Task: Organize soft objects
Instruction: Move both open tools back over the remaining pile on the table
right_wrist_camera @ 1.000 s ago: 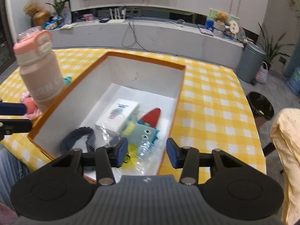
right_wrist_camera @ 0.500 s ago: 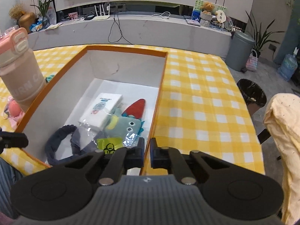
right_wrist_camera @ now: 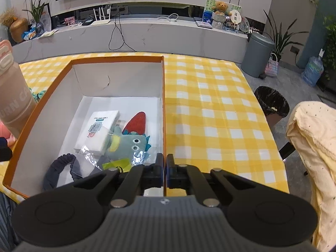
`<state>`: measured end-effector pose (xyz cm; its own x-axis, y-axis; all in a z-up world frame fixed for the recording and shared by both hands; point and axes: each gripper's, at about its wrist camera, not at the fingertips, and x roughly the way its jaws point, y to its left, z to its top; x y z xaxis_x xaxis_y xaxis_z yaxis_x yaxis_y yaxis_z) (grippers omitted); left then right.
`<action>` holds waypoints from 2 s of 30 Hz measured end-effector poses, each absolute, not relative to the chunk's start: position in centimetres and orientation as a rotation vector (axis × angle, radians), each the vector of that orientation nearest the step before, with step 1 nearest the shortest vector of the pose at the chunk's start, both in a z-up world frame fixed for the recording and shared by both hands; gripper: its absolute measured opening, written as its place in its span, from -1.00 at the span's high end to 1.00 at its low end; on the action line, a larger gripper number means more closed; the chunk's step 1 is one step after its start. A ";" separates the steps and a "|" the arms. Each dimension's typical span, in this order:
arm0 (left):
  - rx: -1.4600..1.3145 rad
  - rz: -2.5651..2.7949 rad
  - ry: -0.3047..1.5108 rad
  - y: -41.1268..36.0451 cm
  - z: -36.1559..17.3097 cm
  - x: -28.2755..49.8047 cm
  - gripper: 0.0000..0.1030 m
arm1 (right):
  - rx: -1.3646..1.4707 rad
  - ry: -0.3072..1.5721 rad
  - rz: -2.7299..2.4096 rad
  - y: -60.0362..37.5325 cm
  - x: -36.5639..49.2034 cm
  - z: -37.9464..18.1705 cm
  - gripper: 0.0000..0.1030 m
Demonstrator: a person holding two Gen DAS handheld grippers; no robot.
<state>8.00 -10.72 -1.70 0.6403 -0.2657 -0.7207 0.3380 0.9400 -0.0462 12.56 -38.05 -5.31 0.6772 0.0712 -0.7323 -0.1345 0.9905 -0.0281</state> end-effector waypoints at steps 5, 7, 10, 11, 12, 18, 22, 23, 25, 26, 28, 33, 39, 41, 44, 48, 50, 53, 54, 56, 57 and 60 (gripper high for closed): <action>0.111 -0.360 0.850 -11.3 -2.7 8.8 0.72 | -0.077 0.820 0.111 -38.0 12.6 -5.3 1.00; 0.110 -0.365 0.850 -11.3 -2.7 9.2 0.77 | -0.084 0.818 0.100 -38.0 12.6 -5.3 1.00; 0.105 -0.374 0.846 -11.6 -2.9 9.9 0.78 | -0.091 0.817 0.082 -38.2 12.9 -5.3 1.00; 0.108 -0.375 0.844 -11.7 -3.0 10.1 0.78 | -0.086 0.818 0.077 -38.4 13.1 -5.3 1.00; 0.113 -0.376 0.842 -11.9 -3.0 10.3 0.78 | -0.084 0.819 0.070 -38.5 13.2 -5.3 1.00; 0.123 -0.382 0.841 -12.0 -3.1 10.4 0.76 | -0.095 0.816 0.058 -38.8 13.6 -5.2 0.95; 0.146 -0.395 0.794 -11.3 -2.3 8.9 0.66 | -0.148 0.760 0.022 -38.0 12.4 -4.4 0.48; 0.155 -0.405 0.776 -11.2 -1.9 8.3 0.64 | -0.158 0.739 0.021 -37.6 11.9 -4.1 0.49; 0.162 -0.428 0.744 -10.7 -1.2 7.1 0.55 | -0.159 0.702 0.041 -37.0 10.8 -3.2 0.49; 0.155 -0.438 0.734 -10.4 -0.8 6.6 0.52 | -0.156 0.680 0.057 -36.5 10.1 -2.7 0.49; 0.139 -0.447 0.723 -9.6 -0.2 5.7 0.45 | -0.143 0.645 0.095 -35.4 8.7 -2.0 0.48; 0.124 -0.443 0.680 -7.0 1.0 3.9 0.45 | -0.086 0.589 0.228 -31.5 5.4 -1.3 0.31; 0.117 -0.382 0.664 -3.5 0.8 2.7 0.45 | -0.069 0.519 0.407 -25.8 2.6 -0.8 0.20; 0.106 -0.334 0.658 -2.0 0.5 2.6 0.45 | -0.078 0.528 0.456 -23.7 2.3 -1.0 0.19; 0.083 -0.280 0.674 0.3 0.0 2.6 0.45 | -0.086 0.546 0.530 -20.3 2.2 -1.6 0.18; 0.054 -0.213 0.687 3.4 -0.6 2.8 0.45 | -0.113 0.568 0.645 -16.0 2.5 -2.6 0.18; 0.045 -0.191 0.696 5.1 -1.0 3.0 0.45 | -0.152 0.580 0.667 -13.5 3.0 -3.2 0.18; 0.059 -0.154 0.714 6.9 -1.8 3.4 0.45 | -0.218 0.592 0.679 -10.3 3.9 -4.3 0.19; 0.069 -0.148 0.718 7.7 -2.2 3.4 0.45 | -0.233 0.597 0.675 -9.5 4.3 -4.7 0.19; 0.080 -0.138 0.718 8.5 -2.8 3.9 0.45 | -0.254 0.617 0.659 -8.1 5.6 -5.6 0.22; 0.083 -0.131 0.724 8.9 -3.1 4.3 0.45 | -0.259 0.629 0.650 -7.5 6.3 -6.1 0.23; 0.102 -0.141 0.726 10.0 -4.1 5.2 0.45 | -0.263 0.664 0.635 -6.1 7.8 -7.5 0.25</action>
<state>5.24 10.02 -4.11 0.7390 -0.0934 -0.6673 0.1638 0.9855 0.0435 7.80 -6.12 -7.52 0.6094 0.4617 -0.6446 -0.6233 0.7814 -0.0296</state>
